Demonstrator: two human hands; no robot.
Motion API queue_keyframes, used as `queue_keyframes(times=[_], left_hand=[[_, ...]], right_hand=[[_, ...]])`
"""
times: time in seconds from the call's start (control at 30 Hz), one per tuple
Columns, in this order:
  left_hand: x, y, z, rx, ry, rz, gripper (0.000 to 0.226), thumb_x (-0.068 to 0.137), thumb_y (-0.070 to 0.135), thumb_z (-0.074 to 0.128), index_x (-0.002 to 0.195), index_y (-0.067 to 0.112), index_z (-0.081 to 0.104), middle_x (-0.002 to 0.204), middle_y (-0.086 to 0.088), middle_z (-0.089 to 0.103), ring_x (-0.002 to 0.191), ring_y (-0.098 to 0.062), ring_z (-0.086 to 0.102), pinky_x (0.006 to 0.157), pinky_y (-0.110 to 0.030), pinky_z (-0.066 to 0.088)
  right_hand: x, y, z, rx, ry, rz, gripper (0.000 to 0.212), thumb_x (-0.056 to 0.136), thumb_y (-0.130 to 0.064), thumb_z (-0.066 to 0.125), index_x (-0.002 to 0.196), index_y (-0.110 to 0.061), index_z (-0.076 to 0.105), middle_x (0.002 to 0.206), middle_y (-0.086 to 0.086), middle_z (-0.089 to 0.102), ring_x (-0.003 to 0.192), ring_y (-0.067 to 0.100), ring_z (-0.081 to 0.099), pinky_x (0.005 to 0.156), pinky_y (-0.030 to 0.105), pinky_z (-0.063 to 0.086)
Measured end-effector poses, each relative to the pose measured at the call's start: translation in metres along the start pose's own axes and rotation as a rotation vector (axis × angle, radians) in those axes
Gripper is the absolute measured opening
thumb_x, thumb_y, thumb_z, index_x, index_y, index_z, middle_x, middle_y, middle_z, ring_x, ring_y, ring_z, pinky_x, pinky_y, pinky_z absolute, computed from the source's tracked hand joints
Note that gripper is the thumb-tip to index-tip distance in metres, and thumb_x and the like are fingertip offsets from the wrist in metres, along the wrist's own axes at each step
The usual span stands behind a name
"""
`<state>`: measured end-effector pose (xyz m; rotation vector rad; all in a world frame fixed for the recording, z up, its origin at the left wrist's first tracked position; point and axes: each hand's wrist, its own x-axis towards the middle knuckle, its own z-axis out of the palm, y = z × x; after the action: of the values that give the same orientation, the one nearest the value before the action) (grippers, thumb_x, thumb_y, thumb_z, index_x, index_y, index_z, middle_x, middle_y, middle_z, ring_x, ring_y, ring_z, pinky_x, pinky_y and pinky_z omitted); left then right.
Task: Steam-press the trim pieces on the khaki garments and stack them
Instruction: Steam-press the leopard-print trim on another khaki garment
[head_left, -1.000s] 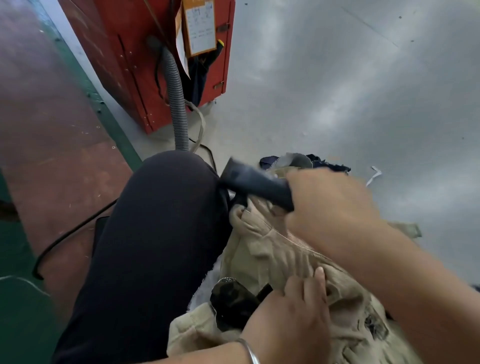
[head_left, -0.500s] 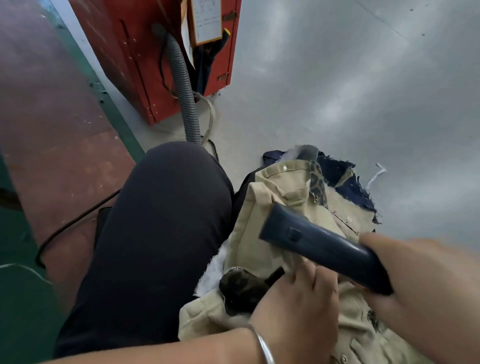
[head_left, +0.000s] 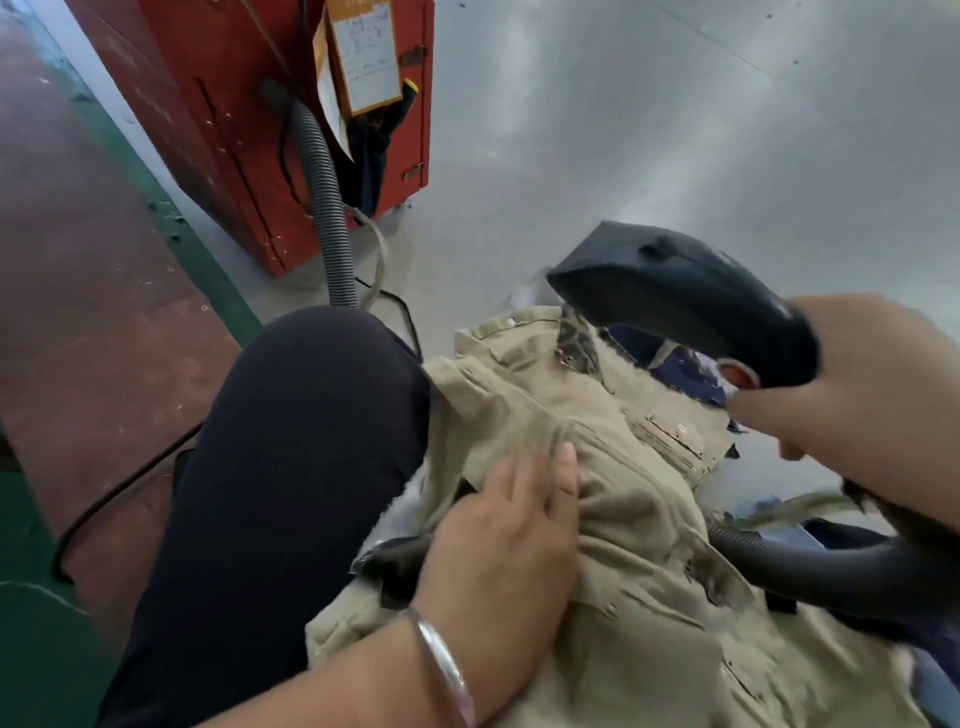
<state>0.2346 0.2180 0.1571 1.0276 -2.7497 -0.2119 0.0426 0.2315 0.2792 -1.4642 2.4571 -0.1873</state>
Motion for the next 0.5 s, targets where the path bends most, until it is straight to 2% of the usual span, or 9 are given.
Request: queue_keyframes(times=[0.07, 0.13, 0.23, 0.3, 0.37, 0.43, 0.47, 0.5], left_hand=[[0.004, -0.009, -0.007, 0.027, -0.005, -0.054, 0.055, 0.076, 0.007, 0.034, 0.122, 0.005, 0.064, 0.088, -0.011, 0.064, 0.073, -0.025, 0.062, 0.047, -0.028, 0.048], [0.004, -0.006, -0.012, 0.015, 0.067, -0.047, 0.051, 0.078, 0.005, 0.037, 0.121, 0.006, 0.065, 0.086, -0.012, 0.061, 0.076, -0.030, 0.060, 0.053, -0.036, 0.049], [-0.003, 0.010, -0.010, -0.073, 0.198, 0.166, 0.031, 0.089, 0.008, 0.046, 0.101, 0.014, 0.074, 0.085, -0.007, 0.065, 0.073, -0.026, 0.062, 0.058, -0.037, 0.048], [-0.006, 0.016, -0.004, -0.080, 0.210, 0.290, 0.039, 0.096, 0.008, 0.039, 0.082, 0.014, 0.075, 0.075, -0.002, 0.065, 0.062, -0.021, 0.060, 0.052, -0.032, 0.047], [-0.007, 0.016, 0.001, -0.062, 0.189, 0.322, 0.041, 0.095, 0.006, 0.039, 0.072, 0.012, 0.074, 0.069, -0.002, 0.063, 0.055, -0.020, 0.056, 0.044, -0.029, 0.043], [-0.007, 0.015, 0.002, -0.040, 0.151, 0.336, 0.029, 0.083, 0.005, 0.050, 0.064, 0.013, 0.071, 0.068, -0.002, 0.063, 0.051, -0.019, 0.053, 0.039, -0.028, 0.038], [-0.007, 0.015, 0.002, -0.033, 0.139, 0.350, 0.024, 0.076, 0.005, 0.052, 0.062, 0.013, 0.070, 0.068, -0.002, 0.063, 0.050, -0.019, 0.051, 0.037, -0.027, 0.037], [-0.006, 0.015, 0.002, -0.028, 0.132, 0.362, 0.023, 0.072, 0.005, 0.051, 0.061, 0.013, 0.070, 0.069, -0.002, 0.064, 0.050, -0.018, 0.051, 0.036, -0.026, 0.036]], right_hand=[[-0.025, 0.027, -0.007, -0.020, -0.023, 0.034, 0.025, 0.052, -0.046, 0.062, 0.074, -0.034, 0.060, 0.047, -0.013, 0.061, 0.042, 0.009, 0.059, 0.043, 0.043, 0.052], [-0.043, 0.053, -0.006, -0.017, -0.080, 0.080, 0.037, 0.047, -0.053, 0.057, 0.083, -0.045, 0.060, 0.054, -0.014, 0.064, 0.045, 0.006, 0.060, 0.045, 0.044, 0.053], [-0.062, 0.090, 0.011, -0.040, -0.213, 0.142, 0.034, 0.051, -0.054, 0.054, 0.083, -0.049, 0.060, 0.064, -0.015, 0.068, 0.055, 0.008, 0.065, 0.056, 0.035, 0.057], [-0.073, 0.093, 0.021, -0.096, -0.279, 0.147, 0.031, 0.053, -0.055, 0.048, 0.082, -0.053, 0.059, 0.066, -0.018, 0.066, 0.056, 0.009, 0.065, 0.058, 0.032, 0.057], [-0.078, 0.079, 0.026, -0.131, -0.265, 0.119, 0.031, 0.052, -0.056, 0.044, 0.082, -0.058, 0.054, 0.073, -0.033, 0.061, 0.050, 0.000, 0.058, 0.047, 0.028, 0.049], [-0.076, 0.059, 0.031, -0.193, -0.282, 0.082, 0.026, 0.057, -0.054, 0.049, 0.083, -0.058, 0.050, 0.080, -0.055, 0.046, 0.047, -0.006, 0.050, 0.043, 0.014, 0.035], [-0.072, 0.051, 0.032, -0.184, -0.313, 0.108, 0.018, 0.063, -0.050, 0.055, 0.081, -0.052, 0.050, 0.078, -0.050, 0.050, 0.048, -0.006, 0.049, 0.040, 0.014, 0.031], [-0.064, 0.045, 0.034, -0.161, -0.307, 0.124, 0.013, 0.068, -0.046, 0.060, 0.077, -0.044, 0.051, 0.071, -0.032, 0.060, 0.049, -0.005, 0.049, 0.039, 0.015, 0.030]])
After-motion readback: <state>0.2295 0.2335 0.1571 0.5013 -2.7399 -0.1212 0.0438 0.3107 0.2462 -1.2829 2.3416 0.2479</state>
